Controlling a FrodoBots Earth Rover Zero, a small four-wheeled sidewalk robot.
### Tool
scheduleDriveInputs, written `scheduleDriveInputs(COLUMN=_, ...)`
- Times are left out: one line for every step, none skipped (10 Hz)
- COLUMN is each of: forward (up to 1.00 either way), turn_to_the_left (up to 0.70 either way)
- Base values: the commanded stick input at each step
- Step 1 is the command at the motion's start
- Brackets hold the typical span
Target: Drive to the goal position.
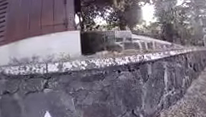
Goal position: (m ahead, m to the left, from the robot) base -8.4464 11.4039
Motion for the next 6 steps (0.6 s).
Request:
scheduleDriveInputs(forward=0.0, turn_to_the_left=0.0)
scheduleDriveInputs(forward=0.0, turn_to_the_left=0.0)
scheduleDriveInputs(forward=0.0, turn_to_the_left=0.0)
scheduleDriveInputs(forward=0.0, turn_to_the_left=0.0)
scheduleDriveInputs(forward=-0.7, turn_to_the_left=0.0)
scheduleDriveInputs(forward=-0.7, turn_to_the_left=0.0)
